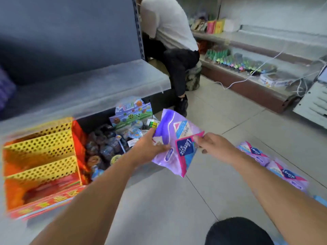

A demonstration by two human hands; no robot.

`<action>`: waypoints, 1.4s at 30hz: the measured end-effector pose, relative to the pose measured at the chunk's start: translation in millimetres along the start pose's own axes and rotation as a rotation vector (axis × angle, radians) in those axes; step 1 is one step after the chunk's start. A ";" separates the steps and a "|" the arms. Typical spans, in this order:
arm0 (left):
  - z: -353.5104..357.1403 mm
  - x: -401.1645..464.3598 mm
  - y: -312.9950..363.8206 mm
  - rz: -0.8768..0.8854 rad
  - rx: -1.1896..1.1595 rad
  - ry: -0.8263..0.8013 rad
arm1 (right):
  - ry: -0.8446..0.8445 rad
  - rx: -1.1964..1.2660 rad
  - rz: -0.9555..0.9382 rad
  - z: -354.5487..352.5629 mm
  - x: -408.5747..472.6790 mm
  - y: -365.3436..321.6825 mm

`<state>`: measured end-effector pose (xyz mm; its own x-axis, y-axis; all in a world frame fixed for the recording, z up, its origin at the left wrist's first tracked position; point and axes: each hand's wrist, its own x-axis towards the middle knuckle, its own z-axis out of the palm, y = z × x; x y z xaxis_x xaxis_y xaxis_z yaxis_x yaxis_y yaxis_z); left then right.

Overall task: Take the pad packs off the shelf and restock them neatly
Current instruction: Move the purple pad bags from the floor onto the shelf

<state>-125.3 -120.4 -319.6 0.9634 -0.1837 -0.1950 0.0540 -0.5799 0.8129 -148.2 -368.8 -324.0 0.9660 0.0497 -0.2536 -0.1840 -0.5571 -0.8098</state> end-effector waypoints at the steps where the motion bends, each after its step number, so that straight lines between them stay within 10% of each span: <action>1: -23.8 -16.2 2.5 0.015 0.034 0.009 | 0.077 -0.034 -0.056 3.3 -1.7 -18.7; 12: -204.7 -149.4 6.9 0.180 0.138 0.136 | -0.262 0.123 -0.371 95.2 -47.0 -200.1; 18: -247.2 -187.8 -12.2 0.025 -0.056 0.643 | -0.183 0.241 -0.442 125.3 -61.0 -254.3; 23: -253.4 -213.3 -22.1 0.014 -0.272 0.517 | -0.113 0.371 -0.489 145.6 -61.3 -289.1; 42: -290.8 -158.0 -34.8 0.095 -0.014 0.995 | 0.159 0.160 -0.603 193.6 -1.6 -355.6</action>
<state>-203.1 159.6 -157.5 0.7449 0.5233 0.4139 -0.0373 -0.5868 0.8089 -119.4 -10.3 -138.0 0.9212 0.1852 0.3421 0.3866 -0.3382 -0.8580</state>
